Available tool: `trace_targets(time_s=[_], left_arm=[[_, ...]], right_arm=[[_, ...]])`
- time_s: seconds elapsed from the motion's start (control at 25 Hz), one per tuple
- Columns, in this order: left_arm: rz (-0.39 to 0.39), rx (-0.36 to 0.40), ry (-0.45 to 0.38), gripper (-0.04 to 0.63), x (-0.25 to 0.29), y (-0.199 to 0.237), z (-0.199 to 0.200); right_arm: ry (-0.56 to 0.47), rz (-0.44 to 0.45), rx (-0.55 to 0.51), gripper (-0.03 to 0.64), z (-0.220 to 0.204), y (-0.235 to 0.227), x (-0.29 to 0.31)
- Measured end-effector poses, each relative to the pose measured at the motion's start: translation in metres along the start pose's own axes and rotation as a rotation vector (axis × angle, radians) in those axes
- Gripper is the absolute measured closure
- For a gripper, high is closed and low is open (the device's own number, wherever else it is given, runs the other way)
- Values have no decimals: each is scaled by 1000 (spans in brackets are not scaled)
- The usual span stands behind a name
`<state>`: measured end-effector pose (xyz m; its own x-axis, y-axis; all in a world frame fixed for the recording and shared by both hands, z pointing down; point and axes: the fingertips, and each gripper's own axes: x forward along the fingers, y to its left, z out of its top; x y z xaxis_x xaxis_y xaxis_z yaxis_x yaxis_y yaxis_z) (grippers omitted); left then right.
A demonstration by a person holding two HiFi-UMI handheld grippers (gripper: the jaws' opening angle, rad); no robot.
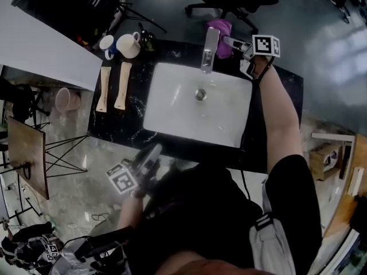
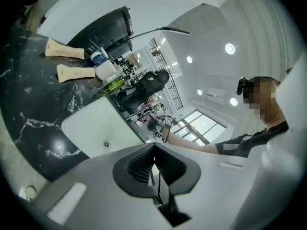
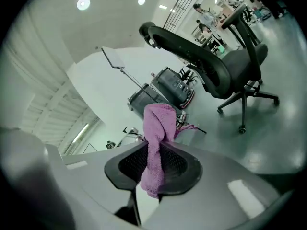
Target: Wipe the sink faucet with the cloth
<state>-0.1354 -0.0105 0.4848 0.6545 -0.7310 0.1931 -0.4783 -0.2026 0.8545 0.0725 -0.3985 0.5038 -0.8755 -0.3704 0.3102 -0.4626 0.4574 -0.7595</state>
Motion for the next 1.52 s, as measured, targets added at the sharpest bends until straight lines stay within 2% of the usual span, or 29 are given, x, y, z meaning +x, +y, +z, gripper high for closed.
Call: trace_targets(time_s=[0.16, 0.2, 0.32, 0.36, 0.56, 0.76, 0.92, 1.0, 1.08, 1.28, 1.52], left_arm=[[-71, 35, 41, 594, -4, -3, 17], [-86, 34, 49, 595, -5, -2, 20], [-132, 37, 84, 594, -6, -2, 24], [-147, 44, 98, 595, -5, -4, 25], [-217, 127, 171, 594, 6, -15, 34], [-285, 249, 256, 594, 21, -29, 28], [-321, 326, 323, 547, 24, -39, 16], [-346, 336, 339, 527, 23, -46, 12], [-366, 340, 343, 468, 21, -51, 9], [-383, 347, 371, 370, 19, -57, 0], [-384, 341, 404, 367, 16, -56, -8]], right_arm=[[-97, -44, 14, 535, -20, 31, -36], [-121, -25, 6, 535, -27, 44, -41], [-191, 131, -71, 535, -49, 109, -48], [-208, 130, -79, 535, -61, 126, -52], [-275, -14, -94, 535, -148, 200, -64], [-295, -89, -73, 535, -244, 252, -49], [-282, -143, -134, 535, -285, 276, -42], [-282, -160, -150, 535, -297, 282, -38], [-282, -186, -157, 535, -307, 286, -35], [-252, -204, -202, 535, -327, 298, -29], [-192, -210, -286, 535, -340, 309, -17]])
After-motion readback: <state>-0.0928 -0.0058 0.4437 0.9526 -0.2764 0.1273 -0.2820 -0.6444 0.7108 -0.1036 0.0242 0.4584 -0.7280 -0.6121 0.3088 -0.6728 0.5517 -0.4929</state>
